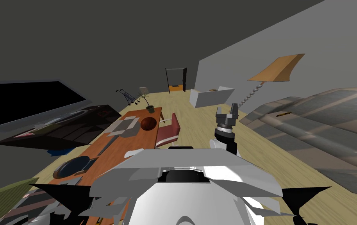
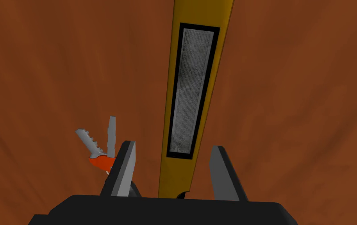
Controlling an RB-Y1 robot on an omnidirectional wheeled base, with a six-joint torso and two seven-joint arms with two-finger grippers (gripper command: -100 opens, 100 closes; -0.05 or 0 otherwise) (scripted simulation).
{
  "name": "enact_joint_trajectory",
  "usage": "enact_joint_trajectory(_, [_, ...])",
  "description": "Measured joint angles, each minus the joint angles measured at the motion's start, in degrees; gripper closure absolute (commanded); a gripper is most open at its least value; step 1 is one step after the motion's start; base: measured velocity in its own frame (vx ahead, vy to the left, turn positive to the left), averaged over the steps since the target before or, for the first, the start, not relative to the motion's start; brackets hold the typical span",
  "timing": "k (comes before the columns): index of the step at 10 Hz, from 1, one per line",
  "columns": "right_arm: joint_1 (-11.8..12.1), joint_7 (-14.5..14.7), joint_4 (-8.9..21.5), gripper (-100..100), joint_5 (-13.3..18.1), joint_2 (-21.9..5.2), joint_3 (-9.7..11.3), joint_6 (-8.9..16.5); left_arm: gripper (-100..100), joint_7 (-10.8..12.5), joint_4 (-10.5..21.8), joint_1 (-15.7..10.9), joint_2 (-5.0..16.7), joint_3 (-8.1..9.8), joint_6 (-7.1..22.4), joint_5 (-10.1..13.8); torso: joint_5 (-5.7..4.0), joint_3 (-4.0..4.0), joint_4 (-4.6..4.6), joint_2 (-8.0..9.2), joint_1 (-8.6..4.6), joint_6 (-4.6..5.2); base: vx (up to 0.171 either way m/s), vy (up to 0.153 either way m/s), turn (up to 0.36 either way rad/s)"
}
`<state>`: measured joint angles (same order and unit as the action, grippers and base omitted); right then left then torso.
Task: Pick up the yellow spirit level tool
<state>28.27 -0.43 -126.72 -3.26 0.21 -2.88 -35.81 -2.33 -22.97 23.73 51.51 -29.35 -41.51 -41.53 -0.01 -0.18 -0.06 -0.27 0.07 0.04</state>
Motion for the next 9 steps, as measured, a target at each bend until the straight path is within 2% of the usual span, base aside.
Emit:
enact_joint_trajectory(3, [0.0,0.0,0.0,0,0.0,0.0,0.0,0.0,100,0.0,0.0,0.0,0.0,-0.01,0.0,0.0,0.01,-0.01,0.0,-0.01,0.0,-0.02,0.0,0.0,0.0])
enact_joint_trajectory(4, [0.0,0.0,0.0,0,0.0,0.0,0.0,0.0,0,0.0,0.0,0.0,0.0,-0.01,0.0,0.0,0.02,-0.01,0.0,-0.02,0.0,-0.01,0.0,0.0,0.0])
enact_joint_trajectory(5, [0.0,0.0,0.0,0,0.0,0.0,0.0,0.0,100,0.0,0.0,0.0,0.0,-0.01,0.0,0.0,0.02,-0.01,0.0,-0.02,0.0,-0.01,0.035,-0.043,0.055])
enact_joint_trajectory(8, [0.0,0.0,0.0,0,0.0,0.0,0.0,0.0,100,1.1,-1.7,1.6,3.4,0.11,-2.0,-0.3,-0.07,-0.12,-0.05,-0.21,-0.26,-0.01,0.04,-0.048,0.035])
enact_joint_trajectory(9, [0.0,0.0,0.0,0,0.0,0.0,0.0,0.0,0,1.2,-1.8,1.6,3.5,0.12,-2.1,-0.3,-0.02,-0.09,-0.03,-0.14,-0.15,0.0,0.004,-0.005,-0.001])
